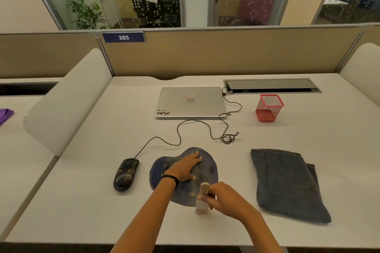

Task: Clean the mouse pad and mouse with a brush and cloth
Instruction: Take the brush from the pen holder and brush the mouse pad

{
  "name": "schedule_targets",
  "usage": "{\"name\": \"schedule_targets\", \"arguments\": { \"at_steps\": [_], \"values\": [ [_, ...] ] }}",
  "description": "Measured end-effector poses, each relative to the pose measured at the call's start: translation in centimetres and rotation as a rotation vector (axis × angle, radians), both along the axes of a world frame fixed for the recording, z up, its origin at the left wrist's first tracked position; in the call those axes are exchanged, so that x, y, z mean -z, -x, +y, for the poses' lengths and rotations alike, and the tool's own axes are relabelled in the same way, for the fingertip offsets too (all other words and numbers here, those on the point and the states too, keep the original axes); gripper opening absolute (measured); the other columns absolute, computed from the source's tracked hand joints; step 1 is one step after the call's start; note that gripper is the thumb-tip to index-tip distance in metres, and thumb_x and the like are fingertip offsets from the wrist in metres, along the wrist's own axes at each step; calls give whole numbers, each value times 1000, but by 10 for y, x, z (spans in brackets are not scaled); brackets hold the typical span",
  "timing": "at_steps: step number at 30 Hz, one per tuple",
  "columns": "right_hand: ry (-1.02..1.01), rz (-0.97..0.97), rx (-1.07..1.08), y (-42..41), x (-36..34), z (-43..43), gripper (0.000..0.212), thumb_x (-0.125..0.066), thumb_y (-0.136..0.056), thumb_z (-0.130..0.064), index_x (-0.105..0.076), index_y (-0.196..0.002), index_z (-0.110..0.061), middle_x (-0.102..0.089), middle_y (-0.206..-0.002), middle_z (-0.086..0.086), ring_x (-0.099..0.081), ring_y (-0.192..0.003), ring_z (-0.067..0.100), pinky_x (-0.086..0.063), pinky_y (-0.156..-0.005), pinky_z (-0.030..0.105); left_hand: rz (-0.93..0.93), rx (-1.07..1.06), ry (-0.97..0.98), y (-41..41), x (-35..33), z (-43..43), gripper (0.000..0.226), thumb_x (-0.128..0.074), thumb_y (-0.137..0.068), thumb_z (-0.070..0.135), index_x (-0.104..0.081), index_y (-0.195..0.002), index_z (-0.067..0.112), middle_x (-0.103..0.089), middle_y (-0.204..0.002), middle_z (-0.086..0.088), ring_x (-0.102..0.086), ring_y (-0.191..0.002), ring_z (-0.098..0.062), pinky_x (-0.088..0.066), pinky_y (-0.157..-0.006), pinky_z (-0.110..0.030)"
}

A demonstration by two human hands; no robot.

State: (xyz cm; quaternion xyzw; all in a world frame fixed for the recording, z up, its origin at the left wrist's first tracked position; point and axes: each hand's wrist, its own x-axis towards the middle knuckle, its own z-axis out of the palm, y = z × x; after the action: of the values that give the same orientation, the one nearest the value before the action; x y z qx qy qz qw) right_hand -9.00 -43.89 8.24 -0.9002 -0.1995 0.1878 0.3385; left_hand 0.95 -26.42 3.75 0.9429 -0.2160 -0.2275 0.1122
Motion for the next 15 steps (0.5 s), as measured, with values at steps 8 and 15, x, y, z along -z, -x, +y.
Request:
{"name": "schedule_targets", "arguments": {
  "at_steps": [8,15],
  "values": [
    [-7,-76,-13,2,2,10,32,-46,-94,-38,-64,-93,-12,-68,-89,8,-50,-68,6,-41,-68,17,-7,8,14,0,0,0,75,-60,-89,18,-15,-149,19,1,-159,-2,-4,-147,-20,-14,-119,-33],
    [-57,-24,79,-7,2,8,40,-49,-91,-41,-64,-83,-6,-66,-76,11,-57,-68,20,-48,-69,35,-15,8,19,-1,2,0,75,-62,-88,19,-17,-149,19,1,-159,-1,-4,-147,-20,-16,-119,-33]
  ]
}}
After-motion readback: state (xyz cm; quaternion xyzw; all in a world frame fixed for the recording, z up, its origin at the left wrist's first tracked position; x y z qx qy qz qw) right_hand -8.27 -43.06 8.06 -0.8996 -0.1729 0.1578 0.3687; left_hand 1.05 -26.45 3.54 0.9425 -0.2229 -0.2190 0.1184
